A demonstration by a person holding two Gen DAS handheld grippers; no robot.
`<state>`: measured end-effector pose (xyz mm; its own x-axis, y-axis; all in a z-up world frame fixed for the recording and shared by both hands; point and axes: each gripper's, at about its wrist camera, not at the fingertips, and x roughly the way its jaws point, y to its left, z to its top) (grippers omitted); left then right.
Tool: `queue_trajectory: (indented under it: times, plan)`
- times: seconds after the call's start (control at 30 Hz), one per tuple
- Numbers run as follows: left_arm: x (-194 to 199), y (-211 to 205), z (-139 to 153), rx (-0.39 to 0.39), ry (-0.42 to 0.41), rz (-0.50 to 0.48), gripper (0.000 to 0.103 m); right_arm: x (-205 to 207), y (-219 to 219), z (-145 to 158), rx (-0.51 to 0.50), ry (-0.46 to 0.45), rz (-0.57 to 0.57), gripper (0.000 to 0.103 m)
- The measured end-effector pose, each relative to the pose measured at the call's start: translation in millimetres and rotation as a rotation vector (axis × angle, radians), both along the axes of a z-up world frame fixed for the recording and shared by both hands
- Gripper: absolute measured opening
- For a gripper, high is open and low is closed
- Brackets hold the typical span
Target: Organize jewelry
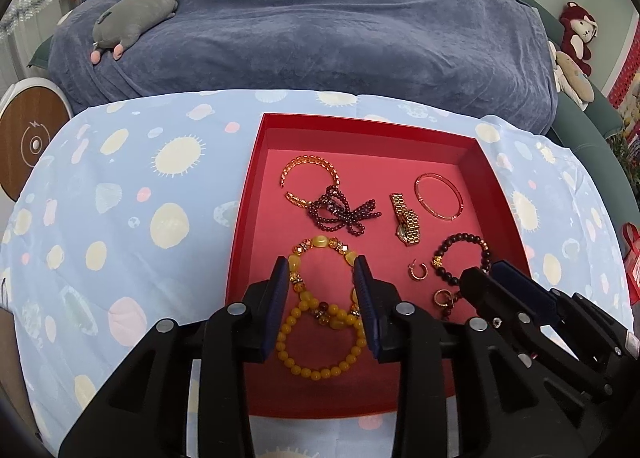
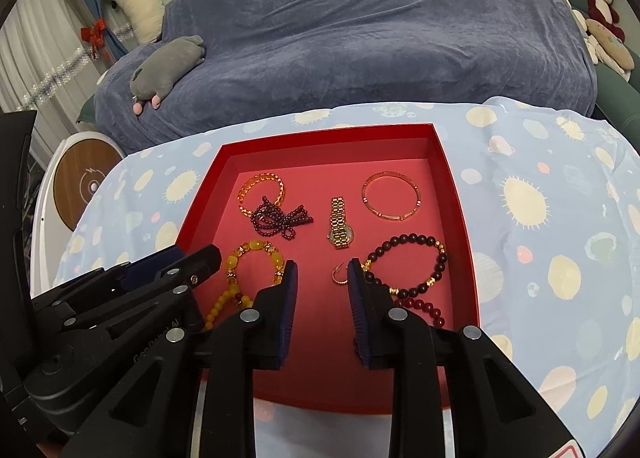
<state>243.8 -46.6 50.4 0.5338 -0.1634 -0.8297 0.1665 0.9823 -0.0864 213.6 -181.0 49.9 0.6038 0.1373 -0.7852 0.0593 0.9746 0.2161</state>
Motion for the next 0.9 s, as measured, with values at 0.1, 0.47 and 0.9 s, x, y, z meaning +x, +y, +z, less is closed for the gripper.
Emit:
queue_trajectory:
  times: [0.1, 0.47, 0.9]
  plan:
    - [-6, 0, 5, -0.001, -0.006, -0.001, 0.032, -6, 1, 4, -0.005, -0.005, 0.000, 0.026]
    - [-26, 4, 13, -0.003, -0.011, 0.006, 0.035, -32, 6, 18, -0.029, -0.019, -0.001, 0.026]
    - [-68, 8, 16, 0.018, -0.011, 0.012, 0.051, -71, 2, 17, -0.058, -0.011, -0.030, 0.036]
